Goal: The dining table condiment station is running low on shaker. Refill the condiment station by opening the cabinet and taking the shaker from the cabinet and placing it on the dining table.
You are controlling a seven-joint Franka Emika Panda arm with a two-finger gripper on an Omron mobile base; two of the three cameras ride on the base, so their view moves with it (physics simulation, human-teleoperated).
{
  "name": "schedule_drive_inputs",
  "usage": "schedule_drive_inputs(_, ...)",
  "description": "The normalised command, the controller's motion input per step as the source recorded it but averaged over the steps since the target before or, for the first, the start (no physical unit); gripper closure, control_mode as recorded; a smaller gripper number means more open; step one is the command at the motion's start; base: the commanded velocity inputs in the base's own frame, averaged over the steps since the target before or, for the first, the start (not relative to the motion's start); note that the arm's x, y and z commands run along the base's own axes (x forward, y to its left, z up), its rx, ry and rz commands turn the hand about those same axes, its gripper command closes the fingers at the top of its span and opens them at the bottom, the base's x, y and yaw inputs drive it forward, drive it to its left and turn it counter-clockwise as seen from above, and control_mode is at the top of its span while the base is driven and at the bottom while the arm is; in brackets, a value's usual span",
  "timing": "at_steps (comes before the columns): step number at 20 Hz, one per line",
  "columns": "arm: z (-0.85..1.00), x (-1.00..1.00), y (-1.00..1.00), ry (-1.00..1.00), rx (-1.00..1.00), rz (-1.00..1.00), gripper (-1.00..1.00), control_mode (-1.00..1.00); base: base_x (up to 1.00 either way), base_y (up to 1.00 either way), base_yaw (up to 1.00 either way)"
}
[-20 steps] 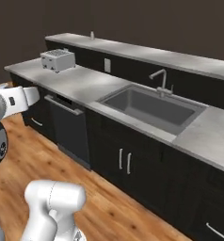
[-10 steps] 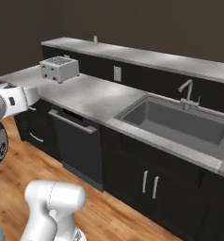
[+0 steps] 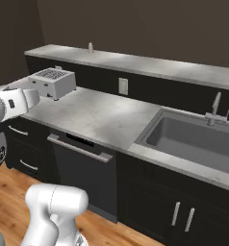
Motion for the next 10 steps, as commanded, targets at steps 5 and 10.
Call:
schedule_drive_inputs(5,0.00,0.00,0.00,0.00,0.00,0.00,1.00,1.00,0.51,1.00,-0.08)
schedule_drive_inputs(10,0.00,0.00,0.00,0.00,0.00,0.00,1.00,1.00,0.07,1.00,0.00)
